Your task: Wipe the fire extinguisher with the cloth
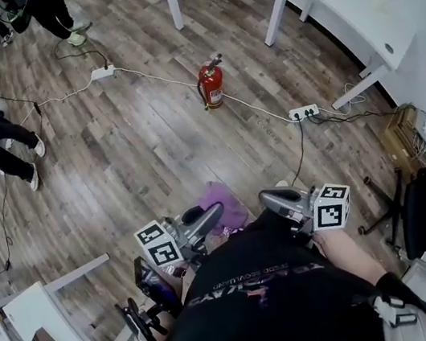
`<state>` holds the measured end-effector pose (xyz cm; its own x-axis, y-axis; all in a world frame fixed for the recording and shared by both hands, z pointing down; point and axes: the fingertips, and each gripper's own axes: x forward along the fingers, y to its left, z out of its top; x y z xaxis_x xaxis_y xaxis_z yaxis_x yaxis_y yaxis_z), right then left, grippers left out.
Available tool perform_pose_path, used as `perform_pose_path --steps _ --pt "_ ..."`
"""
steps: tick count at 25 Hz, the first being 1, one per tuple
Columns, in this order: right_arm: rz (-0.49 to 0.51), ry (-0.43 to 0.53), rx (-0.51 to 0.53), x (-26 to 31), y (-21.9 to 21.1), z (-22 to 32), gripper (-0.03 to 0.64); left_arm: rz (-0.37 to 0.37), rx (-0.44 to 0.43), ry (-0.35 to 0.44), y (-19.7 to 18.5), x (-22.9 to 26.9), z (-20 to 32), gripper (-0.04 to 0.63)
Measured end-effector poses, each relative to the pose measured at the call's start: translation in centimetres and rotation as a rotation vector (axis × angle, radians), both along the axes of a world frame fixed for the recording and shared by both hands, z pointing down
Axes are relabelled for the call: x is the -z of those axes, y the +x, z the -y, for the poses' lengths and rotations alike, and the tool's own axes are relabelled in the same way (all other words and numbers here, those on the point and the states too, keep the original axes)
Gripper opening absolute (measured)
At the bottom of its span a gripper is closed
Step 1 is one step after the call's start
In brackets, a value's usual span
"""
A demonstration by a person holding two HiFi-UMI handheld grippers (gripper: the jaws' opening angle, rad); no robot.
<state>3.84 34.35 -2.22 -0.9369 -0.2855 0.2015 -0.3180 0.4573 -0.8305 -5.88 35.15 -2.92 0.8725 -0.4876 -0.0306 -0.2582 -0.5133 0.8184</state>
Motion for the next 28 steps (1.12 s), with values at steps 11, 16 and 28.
perform_pose_path --steps 11,16,28 --pt "-0.004 -0.064 -0.021 -1.0 -0.1 -1.5 0.002 -0.065 0.034 -0.066 -0.8 -1.1 -0.2 0.041" --pt "0.003 -0.05 -0.029 -0.7 -0.3 -2.2 0.002 -0.065 0.007 -0.05 -0.9 -0.6 -0.8 0.041" --pt "0.014 -0.02 -0.01 -0.4 0.0 -4.4 0.002 -0.093 0.012 -0.04 -0.3 -0.2 -2.7 0.041"
